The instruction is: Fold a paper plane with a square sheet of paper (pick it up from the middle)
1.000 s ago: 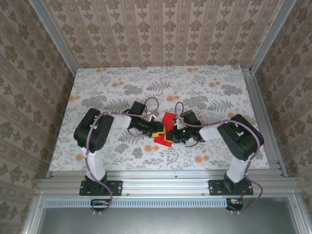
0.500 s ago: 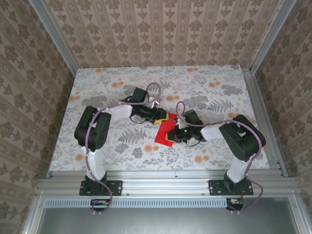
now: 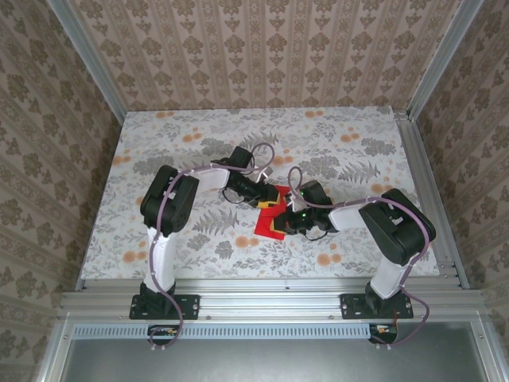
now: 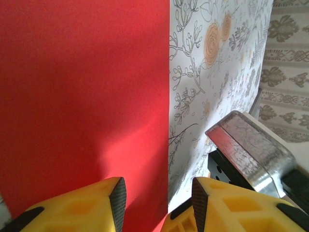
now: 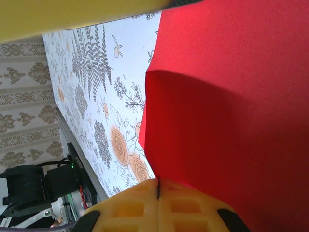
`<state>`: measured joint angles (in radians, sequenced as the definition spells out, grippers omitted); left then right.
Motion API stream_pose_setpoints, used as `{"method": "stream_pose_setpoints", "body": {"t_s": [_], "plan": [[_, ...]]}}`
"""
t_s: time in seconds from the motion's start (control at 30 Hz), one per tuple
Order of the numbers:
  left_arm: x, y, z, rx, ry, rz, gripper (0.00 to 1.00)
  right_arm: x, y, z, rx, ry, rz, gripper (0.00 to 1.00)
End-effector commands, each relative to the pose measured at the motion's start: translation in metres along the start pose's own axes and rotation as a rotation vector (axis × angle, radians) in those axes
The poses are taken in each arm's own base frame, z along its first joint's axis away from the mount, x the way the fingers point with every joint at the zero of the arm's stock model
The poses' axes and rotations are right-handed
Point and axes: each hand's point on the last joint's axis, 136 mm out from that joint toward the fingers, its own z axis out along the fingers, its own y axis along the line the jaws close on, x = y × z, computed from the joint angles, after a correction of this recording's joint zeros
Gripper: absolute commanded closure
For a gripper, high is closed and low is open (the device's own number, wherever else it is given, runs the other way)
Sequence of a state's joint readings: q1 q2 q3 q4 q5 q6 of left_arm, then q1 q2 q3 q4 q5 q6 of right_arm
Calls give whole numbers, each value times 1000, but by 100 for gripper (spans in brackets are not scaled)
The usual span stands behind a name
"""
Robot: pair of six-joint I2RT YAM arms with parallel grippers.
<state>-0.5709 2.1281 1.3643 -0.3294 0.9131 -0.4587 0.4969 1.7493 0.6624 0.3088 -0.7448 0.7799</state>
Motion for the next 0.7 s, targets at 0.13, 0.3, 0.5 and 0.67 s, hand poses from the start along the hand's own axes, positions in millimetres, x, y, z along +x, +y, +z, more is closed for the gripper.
{"method": "stream_pose_setpoints", "body": {"t_s": [0.13,0.3,0.5,0.67], "plan": [[15,30,8,-133,71,12,57,2,7,-13,-20,1,-38,100],[25,43,10,-179,105,11,58,-2,4,-18,1,1,-42,100],[33,49,11,-183,123,8,58,-7,-5,-24,39,3,-47,100],[33,46,12,-169,126,15,58,-8,-12,-25,60,11,-48,100]]}}
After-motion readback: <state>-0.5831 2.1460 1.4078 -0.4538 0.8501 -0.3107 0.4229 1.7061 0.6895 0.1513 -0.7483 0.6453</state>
